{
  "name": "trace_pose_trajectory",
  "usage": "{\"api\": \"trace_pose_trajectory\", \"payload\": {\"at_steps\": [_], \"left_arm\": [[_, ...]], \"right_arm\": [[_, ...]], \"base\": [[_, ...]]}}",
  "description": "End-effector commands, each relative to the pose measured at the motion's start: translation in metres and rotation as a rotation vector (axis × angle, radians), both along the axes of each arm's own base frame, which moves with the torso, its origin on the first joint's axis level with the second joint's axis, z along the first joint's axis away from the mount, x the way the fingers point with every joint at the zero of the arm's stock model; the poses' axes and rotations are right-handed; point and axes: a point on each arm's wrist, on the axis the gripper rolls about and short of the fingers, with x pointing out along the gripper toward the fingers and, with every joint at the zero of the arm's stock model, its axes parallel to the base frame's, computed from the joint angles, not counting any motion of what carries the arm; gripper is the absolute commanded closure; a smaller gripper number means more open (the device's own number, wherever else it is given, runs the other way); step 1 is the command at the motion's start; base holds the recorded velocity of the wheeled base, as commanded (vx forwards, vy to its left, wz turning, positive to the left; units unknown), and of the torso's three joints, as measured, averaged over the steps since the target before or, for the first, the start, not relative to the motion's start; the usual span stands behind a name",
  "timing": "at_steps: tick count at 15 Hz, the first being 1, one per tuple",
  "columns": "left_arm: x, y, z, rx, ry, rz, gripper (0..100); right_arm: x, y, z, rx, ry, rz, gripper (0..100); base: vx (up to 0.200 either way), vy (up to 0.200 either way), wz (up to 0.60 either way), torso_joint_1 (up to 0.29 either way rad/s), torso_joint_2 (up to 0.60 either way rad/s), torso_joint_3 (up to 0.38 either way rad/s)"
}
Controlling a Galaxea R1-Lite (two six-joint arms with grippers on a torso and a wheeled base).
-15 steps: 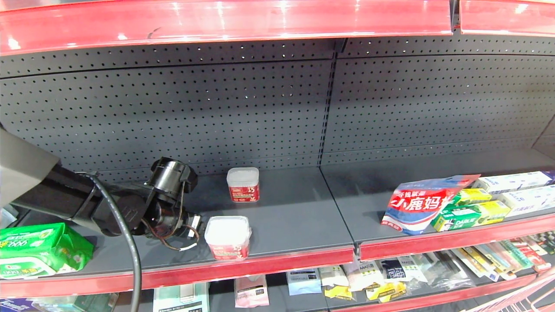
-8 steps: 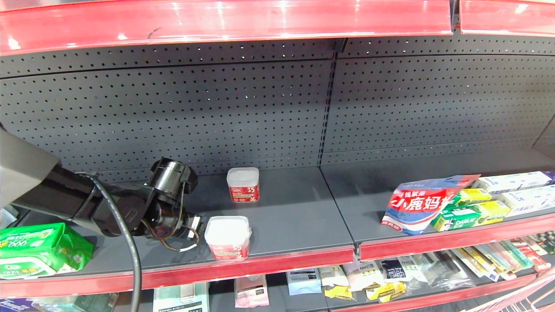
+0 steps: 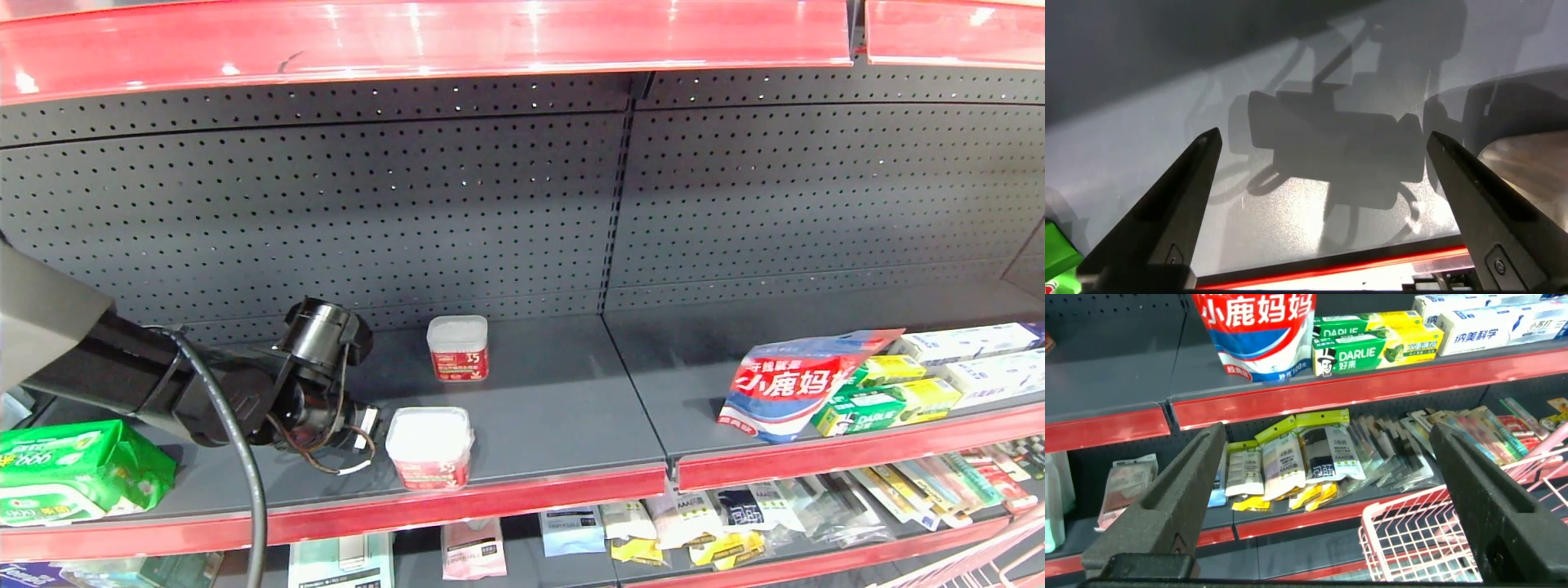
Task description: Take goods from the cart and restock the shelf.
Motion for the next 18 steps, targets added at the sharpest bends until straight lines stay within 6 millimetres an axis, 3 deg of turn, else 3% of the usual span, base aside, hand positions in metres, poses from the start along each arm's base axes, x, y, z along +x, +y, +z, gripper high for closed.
{"api": "trace_pose_trajectory", "payload": {"at_steps": [1, 14, 18], "left_arm": [[0.0, 0.0, 0.0, 0.0, 0.001, 0.001, 0], [-0.005, -0.001, 0.001, 0.0, 0.003, -0.011, 0], [-0.015, 0.023, 0.037, -0.03, -0.084, 0.045, 0]], "right_arm": [[0.0, 0.0, 0.0, 0.0, 0.001, 0.0, 0], [0.0, 0.0, 0.0, 0.0, 0.001, 0.0, 0], [0.0, 0.0, 0.0, 0.0, 0.001, 0.0, 0]], "base": [[0.0, 0.0, 0.0, 0.0, 0.0, 0.0], [0.0, 0.0, 0.0, 0.0, 0.0, 0.0], [0.0, 0.0, 0.0, 0.0, 0.0, 0.0]]}}
